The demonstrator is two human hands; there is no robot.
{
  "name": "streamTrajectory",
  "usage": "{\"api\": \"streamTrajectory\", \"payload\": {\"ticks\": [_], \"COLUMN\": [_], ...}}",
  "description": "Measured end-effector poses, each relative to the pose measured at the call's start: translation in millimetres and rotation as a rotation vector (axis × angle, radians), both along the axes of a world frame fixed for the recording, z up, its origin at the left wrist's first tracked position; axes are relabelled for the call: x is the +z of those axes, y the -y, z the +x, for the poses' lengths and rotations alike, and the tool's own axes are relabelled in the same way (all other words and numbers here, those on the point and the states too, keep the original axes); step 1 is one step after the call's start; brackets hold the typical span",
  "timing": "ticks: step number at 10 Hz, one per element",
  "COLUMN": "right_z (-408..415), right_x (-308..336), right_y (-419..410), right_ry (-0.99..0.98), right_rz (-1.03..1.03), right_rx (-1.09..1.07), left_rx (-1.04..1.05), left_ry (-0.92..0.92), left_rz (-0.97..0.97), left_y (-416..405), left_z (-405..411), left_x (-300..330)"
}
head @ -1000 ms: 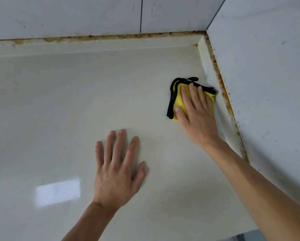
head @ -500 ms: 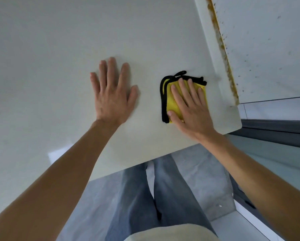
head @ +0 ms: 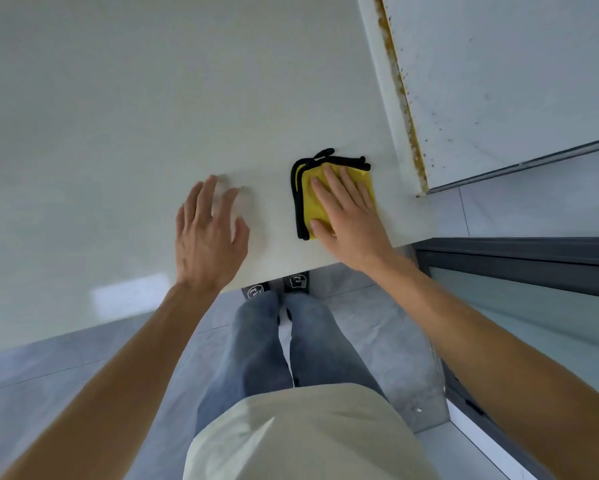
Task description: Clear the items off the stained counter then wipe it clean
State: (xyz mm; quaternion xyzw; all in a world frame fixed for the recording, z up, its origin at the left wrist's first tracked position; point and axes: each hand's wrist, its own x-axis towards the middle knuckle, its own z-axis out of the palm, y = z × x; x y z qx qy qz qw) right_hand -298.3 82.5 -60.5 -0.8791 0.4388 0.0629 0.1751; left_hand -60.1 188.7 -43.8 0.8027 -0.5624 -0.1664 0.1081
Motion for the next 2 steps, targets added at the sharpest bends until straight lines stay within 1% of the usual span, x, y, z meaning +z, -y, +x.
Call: {"api": "streamTrajectory", "payload": {"ticks": [1, 2], "right_z": [-2, -24], "right_x": [21, 39], "right_y": [-14, -46], "right_ry": [0.094, 0.192], "right_rz": [0.052, 0.11], "right_rx": [-0.042, -0.094], "left_rx": [0.054, 0.155], "left_ry": [-0.054, -0.156], "left_rz": [0.005, 0.057], "left_y": [-25, -59], "left_z": [-8, -14], "left_x": [21, 35]}}
